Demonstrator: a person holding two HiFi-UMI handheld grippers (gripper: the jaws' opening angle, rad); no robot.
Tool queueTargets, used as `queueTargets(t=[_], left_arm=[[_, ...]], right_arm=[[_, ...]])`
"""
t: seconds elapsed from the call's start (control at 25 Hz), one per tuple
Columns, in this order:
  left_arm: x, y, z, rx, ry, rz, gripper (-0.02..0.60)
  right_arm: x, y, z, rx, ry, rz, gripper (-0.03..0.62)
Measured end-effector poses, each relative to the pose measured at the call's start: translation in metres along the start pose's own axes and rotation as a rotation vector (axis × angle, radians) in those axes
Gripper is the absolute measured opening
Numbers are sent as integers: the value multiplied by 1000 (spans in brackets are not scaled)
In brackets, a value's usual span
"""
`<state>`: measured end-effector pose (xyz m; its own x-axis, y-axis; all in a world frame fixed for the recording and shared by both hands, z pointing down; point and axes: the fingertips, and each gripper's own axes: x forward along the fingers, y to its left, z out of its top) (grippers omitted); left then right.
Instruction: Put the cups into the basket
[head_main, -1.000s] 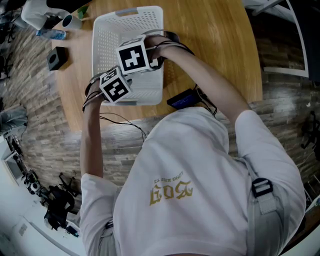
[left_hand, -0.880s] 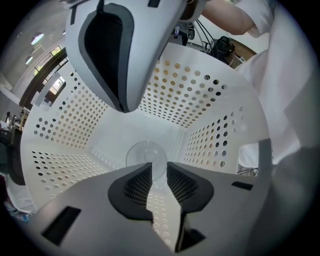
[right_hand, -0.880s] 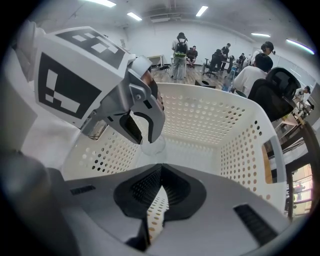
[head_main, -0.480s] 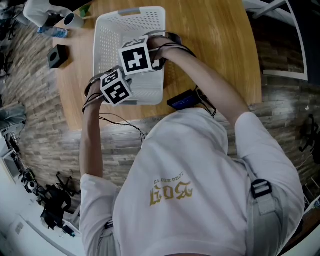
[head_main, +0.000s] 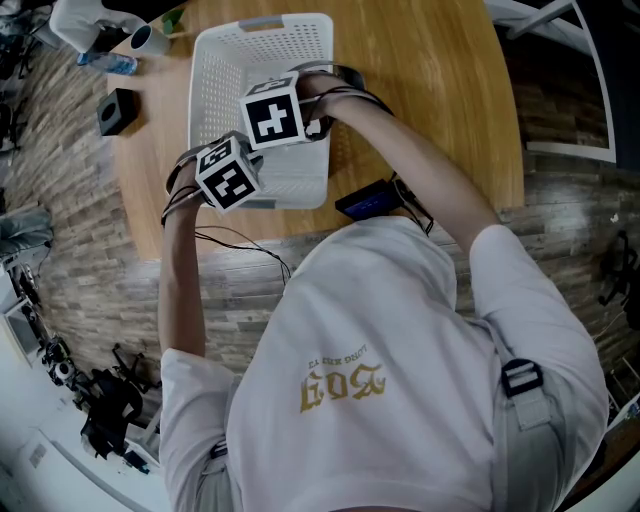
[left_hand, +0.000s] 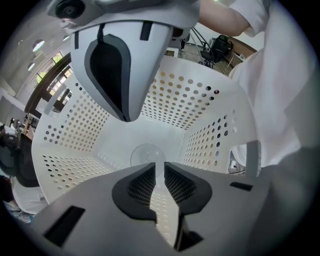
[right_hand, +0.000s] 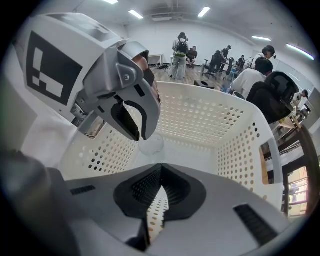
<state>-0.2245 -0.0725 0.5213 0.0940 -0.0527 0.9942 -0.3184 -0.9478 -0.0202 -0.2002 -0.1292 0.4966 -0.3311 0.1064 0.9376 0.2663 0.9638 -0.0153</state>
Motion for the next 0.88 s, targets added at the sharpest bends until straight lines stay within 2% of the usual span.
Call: queueTargets(t=[0.16,0.4,0.88], left_arm=[[0,5,-2,31,2,32,8],[-6,14,0,9,-19,37,6],[-12,17,-3,-42,-51,57,7]], right_arm=[[2,2,1,-1,-2,8,9],[3,1,-2,-25,22,-13,9],[0,-1,4,-28,-44,-47,10]])
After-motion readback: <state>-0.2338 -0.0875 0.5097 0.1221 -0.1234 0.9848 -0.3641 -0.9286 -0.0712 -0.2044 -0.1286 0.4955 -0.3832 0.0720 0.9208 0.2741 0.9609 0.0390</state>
